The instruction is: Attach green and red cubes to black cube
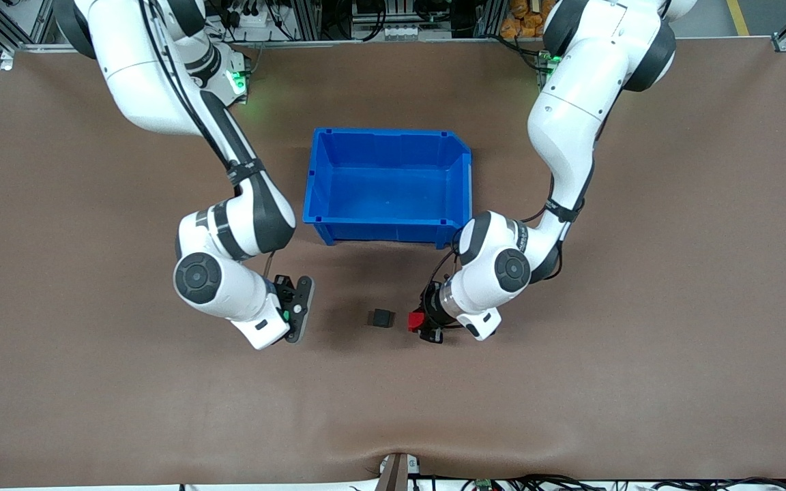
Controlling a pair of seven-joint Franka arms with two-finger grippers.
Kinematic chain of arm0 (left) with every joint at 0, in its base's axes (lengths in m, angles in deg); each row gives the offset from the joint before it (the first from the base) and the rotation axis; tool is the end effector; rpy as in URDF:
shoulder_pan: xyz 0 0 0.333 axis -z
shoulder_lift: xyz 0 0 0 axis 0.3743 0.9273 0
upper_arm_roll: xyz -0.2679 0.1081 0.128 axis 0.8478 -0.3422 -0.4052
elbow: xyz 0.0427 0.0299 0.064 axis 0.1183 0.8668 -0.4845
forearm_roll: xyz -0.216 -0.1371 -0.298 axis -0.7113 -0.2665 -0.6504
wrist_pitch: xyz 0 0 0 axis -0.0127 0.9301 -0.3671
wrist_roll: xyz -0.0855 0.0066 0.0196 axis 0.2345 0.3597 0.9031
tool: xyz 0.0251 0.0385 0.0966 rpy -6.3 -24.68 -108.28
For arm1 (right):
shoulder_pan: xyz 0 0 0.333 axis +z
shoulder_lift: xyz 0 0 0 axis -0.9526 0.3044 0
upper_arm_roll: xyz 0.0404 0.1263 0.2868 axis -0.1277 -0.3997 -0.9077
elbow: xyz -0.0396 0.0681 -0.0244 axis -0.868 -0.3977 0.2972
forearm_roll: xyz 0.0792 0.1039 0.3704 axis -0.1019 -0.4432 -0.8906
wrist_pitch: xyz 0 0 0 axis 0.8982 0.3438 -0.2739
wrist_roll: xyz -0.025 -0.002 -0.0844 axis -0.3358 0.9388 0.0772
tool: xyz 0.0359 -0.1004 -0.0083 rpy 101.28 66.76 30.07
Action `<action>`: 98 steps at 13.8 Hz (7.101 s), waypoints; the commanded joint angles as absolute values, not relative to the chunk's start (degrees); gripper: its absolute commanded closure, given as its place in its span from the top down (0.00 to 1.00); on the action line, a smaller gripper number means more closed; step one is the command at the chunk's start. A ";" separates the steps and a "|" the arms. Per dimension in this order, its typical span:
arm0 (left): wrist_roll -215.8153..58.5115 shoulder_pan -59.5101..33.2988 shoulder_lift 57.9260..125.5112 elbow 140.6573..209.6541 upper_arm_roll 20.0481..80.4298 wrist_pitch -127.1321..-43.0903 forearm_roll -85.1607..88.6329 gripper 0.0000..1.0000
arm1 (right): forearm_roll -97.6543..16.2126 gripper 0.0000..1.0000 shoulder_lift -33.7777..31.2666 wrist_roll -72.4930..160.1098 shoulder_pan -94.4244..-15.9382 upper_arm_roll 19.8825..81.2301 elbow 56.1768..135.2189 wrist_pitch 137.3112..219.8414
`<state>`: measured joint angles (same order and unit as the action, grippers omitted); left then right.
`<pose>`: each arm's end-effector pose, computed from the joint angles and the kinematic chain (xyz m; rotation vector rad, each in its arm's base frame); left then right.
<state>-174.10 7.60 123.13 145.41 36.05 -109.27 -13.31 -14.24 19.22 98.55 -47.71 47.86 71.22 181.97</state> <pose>0.6575 -0.4169 0.1905 1.9956 1.9114 -0.3341 0.6852 0.2936 0.2880 -2.3602 -1.8898 -0.0752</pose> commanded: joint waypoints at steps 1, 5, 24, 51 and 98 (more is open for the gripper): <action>-176.78 10.01 125.51 143.29 35.52 -112.52 -14.41 0.04 | -14.69 0.00 20.28 94.16 -45.92 48.10 70.77 182.05; -177.31 10.45 125.51 143.38 35.43 -112.53 -14.41 0.04 | -14.77 0.00 23.00 91.60 -44.07 48.01 70.33 185.47; -176.53 11.24 125.51 144.26 36.48 -112.53 -14.32 0.98 | -6.70 0.00 35.40 78.24 -37.13 48.27 59.25 196.11; -172.57 8.52 125.42 144.00 39.30 -112.53 -14.50 1.00 | -6.60 1.00 17.75 76.57 -52.04 48.10 64.53 175.12; -75.54 -22.33 61.28 162.79 38.42 -50.21 12.84 1.00 | -5.99 1.00 -28.50 38.86 -72.89 51.35 85.71 146.45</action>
